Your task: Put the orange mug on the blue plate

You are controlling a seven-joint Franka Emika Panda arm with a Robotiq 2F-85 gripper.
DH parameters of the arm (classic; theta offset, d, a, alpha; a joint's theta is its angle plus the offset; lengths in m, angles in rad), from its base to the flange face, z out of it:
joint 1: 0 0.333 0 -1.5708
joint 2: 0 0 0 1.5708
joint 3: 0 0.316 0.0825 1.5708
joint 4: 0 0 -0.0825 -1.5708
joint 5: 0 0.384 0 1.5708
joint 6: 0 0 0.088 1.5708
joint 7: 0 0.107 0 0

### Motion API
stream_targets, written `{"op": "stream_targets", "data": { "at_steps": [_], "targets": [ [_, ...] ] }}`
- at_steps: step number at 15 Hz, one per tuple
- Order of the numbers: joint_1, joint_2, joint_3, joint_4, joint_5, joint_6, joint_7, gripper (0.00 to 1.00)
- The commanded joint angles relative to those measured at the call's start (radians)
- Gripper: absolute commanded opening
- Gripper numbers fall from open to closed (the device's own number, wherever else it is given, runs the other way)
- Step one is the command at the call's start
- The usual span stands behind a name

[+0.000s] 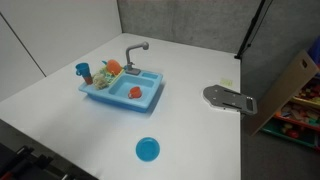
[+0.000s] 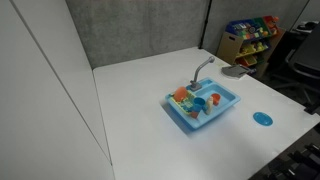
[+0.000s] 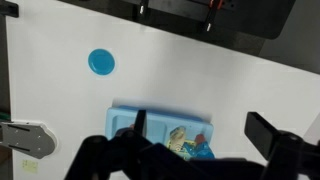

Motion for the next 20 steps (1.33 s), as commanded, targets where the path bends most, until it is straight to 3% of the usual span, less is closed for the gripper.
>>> {"op": "stream_targets", "data": {
  "at_steps": [1, 11, 20],
  "targets": [
    [0.004, 0.040, 0.006, 0.042, -0.006, -0.025, 0.011, 1.00],
    [-0.020, 0.236, 0.023, 0.196, -0.027, -0.017, 0.065, 1.00],
    [-0.033, 0.401, 0.017, 0.233, -0.022, 0.120, 0.103, 1.00]
  ]
}}
